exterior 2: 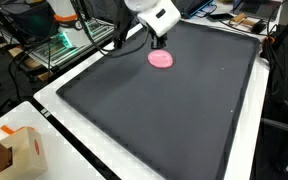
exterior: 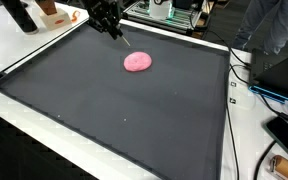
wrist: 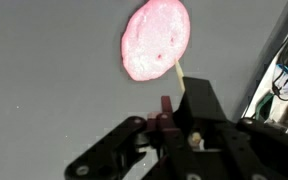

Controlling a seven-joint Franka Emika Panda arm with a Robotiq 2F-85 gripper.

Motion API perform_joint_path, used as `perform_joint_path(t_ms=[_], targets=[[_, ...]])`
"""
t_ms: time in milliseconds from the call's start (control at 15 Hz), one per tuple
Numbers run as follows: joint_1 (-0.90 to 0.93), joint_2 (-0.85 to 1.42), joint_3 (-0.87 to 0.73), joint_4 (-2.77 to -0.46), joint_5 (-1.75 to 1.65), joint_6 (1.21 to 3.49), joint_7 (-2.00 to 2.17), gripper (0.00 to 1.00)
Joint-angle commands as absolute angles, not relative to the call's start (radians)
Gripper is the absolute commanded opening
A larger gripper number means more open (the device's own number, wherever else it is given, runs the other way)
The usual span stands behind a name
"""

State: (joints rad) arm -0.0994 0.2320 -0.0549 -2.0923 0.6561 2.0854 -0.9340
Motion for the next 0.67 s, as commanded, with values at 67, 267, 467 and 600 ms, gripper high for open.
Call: perform_joint_path(t_ms=[67, 267, 467, 600], targets=[[-0.066, 0.170, -0.024, -2.160, 0.534, 2.178, -0.834, 0.06], [-0.049, 0.153, -0.002, -2.177, 0.468, 2.223, -0.774, 0.06], [-0.033, 0.141, 0.019, -2.192, 0.413, 2.269, -0.719, 0.06], [-0.024, 0.135, 0.029, -2.203, 0.384, 2.298, -0.686, 0.06]])
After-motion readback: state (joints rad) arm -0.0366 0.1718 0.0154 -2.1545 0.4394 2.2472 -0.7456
